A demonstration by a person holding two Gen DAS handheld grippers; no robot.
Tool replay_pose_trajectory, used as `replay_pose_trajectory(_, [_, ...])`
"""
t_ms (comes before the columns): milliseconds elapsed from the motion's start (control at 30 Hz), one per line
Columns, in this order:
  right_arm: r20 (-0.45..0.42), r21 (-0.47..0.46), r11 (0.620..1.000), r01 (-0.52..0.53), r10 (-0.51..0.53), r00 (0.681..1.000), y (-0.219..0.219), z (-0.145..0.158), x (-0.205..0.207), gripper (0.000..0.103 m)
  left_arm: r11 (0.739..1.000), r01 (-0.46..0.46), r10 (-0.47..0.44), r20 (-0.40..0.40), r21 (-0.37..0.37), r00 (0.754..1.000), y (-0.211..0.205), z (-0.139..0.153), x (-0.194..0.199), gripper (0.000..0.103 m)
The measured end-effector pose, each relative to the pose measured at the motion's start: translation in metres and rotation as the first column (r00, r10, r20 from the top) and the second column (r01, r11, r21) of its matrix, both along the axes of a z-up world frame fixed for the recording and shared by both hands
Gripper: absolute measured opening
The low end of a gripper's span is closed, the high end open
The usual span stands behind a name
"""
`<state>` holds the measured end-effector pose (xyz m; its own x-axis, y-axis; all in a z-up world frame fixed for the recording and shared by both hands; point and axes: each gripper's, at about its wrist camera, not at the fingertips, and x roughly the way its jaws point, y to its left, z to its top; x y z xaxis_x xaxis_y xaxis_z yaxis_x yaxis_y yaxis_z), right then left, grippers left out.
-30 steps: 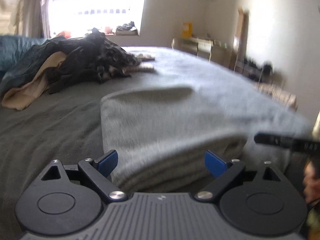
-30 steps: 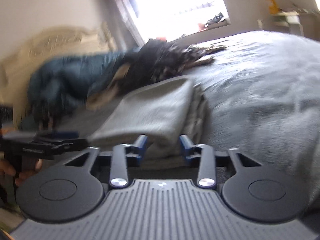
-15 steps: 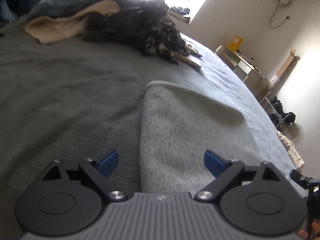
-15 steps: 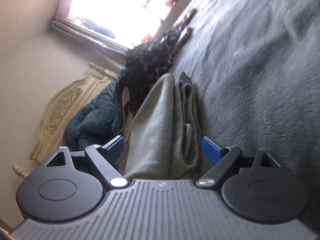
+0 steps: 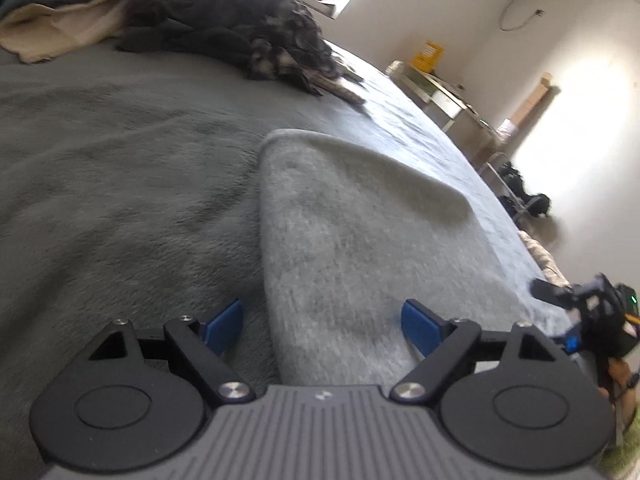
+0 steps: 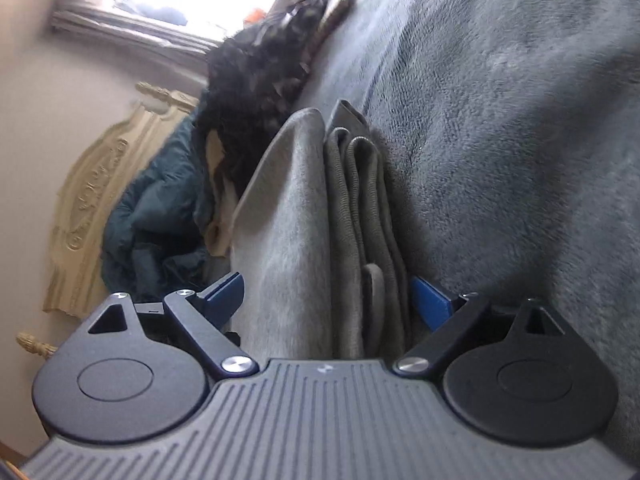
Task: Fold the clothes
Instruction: 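Roll and close the right tool on the hoodie side while the left tool grips its edge, then lift the folded grey hoodie off the blanket with both tools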
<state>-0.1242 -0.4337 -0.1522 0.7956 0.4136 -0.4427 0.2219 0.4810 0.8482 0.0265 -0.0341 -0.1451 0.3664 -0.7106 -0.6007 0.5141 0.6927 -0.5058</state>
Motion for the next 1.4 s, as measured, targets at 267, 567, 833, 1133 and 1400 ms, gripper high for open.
replay_pose_trajectory(267, [-0.055,0.100,0.995,0.011,-0.006,0.998,-0.009,-0.011,0.028,0.091,0.993,0.100,-0.102,-0.022,-0.061,0.995,-0.015,-0.006,0.024,0.087])
replay_pose_trajectory(567, [-0.056,0.163,0.986,-0.042,0.052,0.997,-0.016,-0.016,0.066,0.093,0.980,0.150,-0.161,-0.075,-0.127,0.984,-0.031,-0.015,0.052,0.089])
replay_pose_trajectory(833, [-0.012,0.112,0.980,-0.164,0.167,0.986,-0.007,-0.013,0.058,0.093,0.976,0.163,-0.174,-0.069,-0.142,0.982,-0.026,-0.017,0.045,0.088])
replay_pose_trajectory(1133, [0.007,0.134,0.965,-0.227,0.228,0.974,-0.001,-0.015,0.058,0.092,0.980,0.162,-0.172,-0.087,-0.115,0.981,-0.032,-0.016,0.048,0.089])
replay_pose_trajectory(1400, [0.022,0.110,0.959,-0.260,0.260,0.965,0.002,-0.016,0.049,0.066,0.972,0.157,-0.180,-0.124,-0.172,0.976,-0.019,-0.023,0.059,0.075])
